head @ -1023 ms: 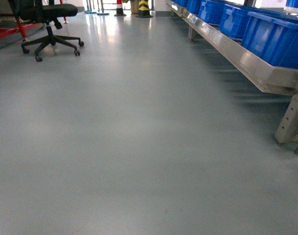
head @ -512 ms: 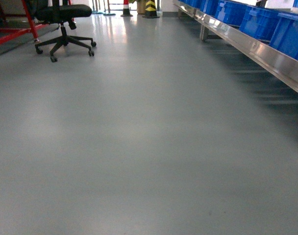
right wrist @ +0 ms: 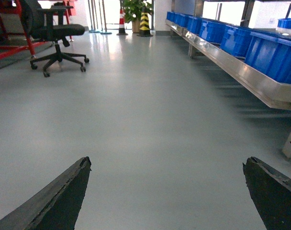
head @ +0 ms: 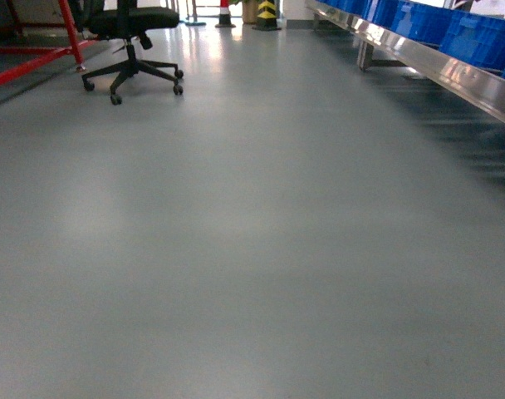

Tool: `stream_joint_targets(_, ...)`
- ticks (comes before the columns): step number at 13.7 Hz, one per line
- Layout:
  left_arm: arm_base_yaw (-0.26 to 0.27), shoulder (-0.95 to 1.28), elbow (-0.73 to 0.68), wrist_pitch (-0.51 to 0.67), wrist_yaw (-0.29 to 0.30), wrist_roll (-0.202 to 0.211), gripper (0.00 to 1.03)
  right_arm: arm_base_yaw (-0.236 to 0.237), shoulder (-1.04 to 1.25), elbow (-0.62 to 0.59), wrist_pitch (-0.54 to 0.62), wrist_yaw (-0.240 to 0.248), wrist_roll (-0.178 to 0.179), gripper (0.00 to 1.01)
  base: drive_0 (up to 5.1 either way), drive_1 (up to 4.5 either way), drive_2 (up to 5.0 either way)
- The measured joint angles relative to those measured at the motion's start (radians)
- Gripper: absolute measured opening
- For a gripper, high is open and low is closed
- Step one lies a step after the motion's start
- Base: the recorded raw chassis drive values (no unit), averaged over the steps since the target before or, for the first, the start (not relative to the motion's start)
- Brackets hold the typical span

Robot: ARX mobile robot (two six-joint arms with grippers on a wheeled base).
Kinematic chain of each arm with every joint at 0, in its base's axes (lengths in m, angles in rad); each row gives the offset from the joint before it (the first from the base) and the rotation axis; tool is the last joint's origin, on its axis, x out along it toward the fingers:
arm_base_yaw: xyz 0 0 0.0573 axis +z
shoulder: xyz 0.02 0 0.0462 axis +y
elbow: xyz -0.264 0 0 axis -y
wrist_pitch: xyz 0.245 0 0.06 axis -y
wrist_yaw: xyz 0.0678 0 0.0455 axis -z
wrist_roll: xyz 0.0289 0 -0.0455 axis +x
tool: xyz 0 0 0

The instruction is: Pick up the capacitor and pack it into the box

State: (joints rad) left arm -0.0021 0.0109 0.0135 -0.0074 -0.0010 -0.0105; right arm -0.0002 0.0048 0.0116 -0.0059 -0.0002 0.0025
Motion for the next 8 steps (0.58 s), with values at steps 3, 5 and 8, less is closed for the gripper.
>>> stream_joint_targets(3, 0.000, 0.000, 0.000, 0.000, 0.000, 0.000, 0.44, 0.000, 0.000, 0.000, 0.001, 0.000, 0.000, 0.98, -5.0, 2.49, 2.5)
stream_joint_targets(5, 0.000, 0.000, 0.000, 0.001, 0.001, 0.000, 0.44, 0.000, 0.000, 0.000, 0.002, 0.000, 0.000, 0.98, -5.0, 2.49, 2.5)
stream_joint_targets(8, 0.000, 0.000, 0.000, 0.000, 0.000, 0.000, 0.44, 0.000, 0.000, 0.000, 0.003, -0.001, 0.000, 0.98, -5.0, 2.47, 2.5)
